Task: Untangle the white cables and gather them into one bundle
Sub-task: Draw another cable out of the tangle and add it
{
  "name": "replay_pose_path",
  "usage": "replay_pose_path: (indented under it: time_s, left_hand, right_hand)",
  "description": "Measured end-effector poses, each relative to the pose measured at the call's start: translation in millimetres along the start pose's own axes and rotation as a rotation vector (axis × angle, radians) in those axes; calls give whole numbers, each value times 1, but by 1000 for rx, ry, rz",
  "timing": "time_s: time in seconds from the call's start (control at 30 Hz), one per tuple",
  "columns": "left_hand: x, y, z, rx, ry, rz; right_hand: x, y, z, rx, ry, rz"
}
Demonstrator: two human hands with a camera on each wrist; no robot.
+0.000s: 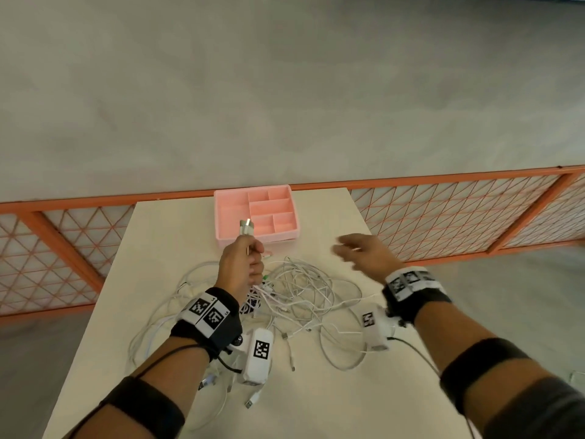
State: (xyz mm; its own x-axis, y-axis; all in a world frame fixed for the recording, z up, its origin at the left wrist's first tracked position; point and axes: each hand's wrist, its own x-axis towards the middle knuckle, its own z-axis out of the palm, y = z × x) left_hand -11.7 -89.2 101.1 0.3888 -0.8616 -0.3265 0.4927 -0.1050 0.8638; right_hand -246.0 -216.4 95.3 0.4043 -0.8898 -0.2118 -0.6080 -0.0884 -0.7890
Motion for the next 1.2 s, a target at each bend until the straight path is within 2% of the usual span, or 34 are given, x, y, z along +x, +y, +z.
replay_pose_path:
  time_s: [0.1,0.13,0.2,0.33,0.5,0.67,0.8,0.9,1.03,1.1,1.2]
  left_hand:
    - [0,5,13,-41,21,1]
    - [1,6,16,-62,26,16]
    - [2,11,16,-101,37,58]
    - [4,35,-3,-163,93,170]
    - [11,55,-39,-257,166,176]
    - [19,56,-48,-274,299,174]
    - [18,47,-43,-205,244,136]
    - [12,28,-34,-87,136,81]
    - [-2,-6,-22,117,6,15]
    - [-8,-20,-19,208,-52,-5]
    - [-14,-35,-18,296,-87,-31]
  right_hand:
    - [-20,-55,61,-75,-351,-203]
    - [-24,-64,80,-108,-417,-252]
    - [-26,-69,112,-175,-450,-310]
    - [-30,-42,124,-216,-344,-261]
    - [-25,34,83,-445,-275,-73]
    - [-32,103,34,-565,-211,152]
    - [-37,146,-13,-759,-60,288]
    - [-35,154,-43,-876,141,367]
    - [-32,151,-69,-986,412,316]
    - [-32,152,-68,-1016,382,329]
    - [-31,162,-55,-1085,166,450]
